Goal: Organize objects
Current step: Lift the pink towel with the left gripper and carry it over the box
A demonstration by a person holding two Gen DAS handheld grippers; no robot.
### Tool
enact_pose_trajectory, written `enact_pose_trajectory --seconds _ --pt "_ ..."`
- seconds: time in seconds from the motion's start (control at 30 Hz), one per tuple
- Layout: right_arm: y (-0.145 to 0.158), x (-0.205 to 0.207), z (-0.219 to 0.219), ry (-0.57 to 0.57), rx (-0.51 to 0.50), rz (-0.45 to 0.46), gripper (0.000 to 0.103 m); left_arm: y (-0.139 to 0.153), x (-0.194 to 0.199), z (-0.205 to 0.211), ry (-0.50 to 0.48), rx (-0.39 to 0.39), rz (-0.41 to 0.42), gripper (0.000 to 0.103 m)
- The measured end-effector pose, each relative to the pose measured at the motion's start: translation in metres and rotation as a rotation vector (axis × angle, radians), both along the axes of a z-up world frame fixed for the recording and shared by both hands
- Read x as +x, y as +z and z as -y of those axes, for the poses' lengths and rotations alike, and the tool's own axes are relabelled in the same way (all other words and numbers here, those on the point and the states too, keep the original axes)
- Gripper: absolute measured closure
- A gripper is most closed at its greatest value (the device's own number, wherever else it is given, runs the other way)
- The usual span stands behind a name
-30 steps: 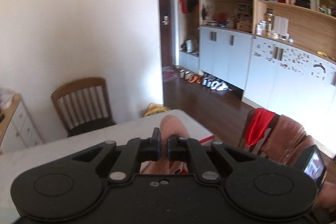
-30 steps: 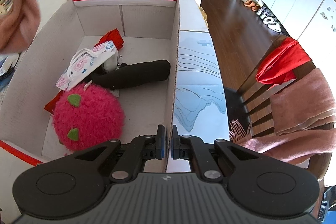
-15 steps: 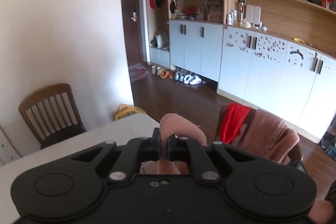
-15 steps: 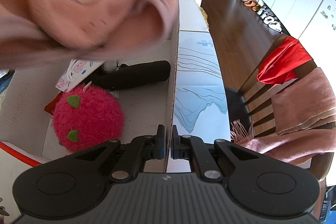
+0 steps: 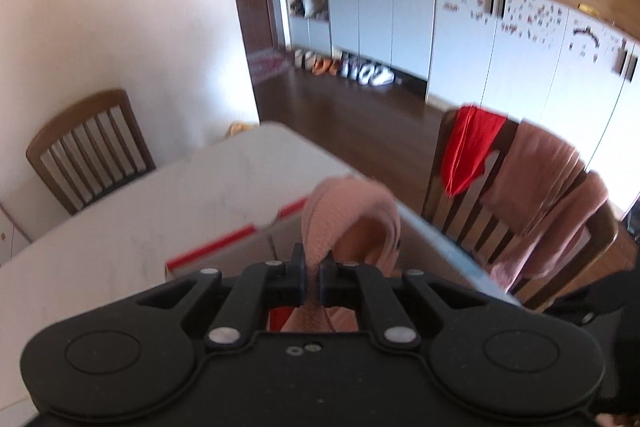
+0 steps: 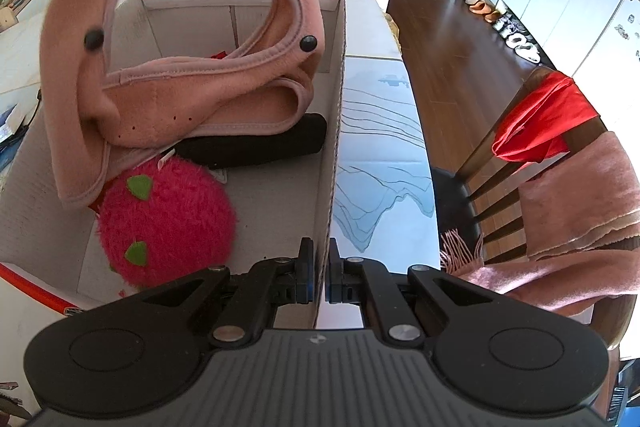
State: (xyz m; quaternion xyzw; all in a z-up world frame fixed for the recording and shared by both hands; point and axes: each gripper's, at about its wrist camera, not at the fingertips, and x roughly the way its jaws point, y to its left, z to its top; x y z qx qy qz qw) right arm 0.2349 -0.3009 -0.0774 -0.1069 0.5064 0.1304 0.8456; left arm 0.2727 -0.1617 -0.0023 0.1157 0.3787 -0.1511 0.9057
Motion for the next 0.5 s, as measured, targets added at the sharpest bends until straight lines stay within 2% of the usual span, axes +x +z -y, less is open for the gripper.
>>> enact_pose_trajectory --seconds 0.33,0.5 --pt "0.0 0.0 -0.001 0.003 0.0 -0.002 0.099 -0.05 0.003 -0.005 0.008 0.086 -0.133 0.098" --pt "0.0 0.0 -0.001 0.003 0.0 -0.001 0.099 -0.061 0.003 -0.01 0.02 0.101 -0.167 0.094"
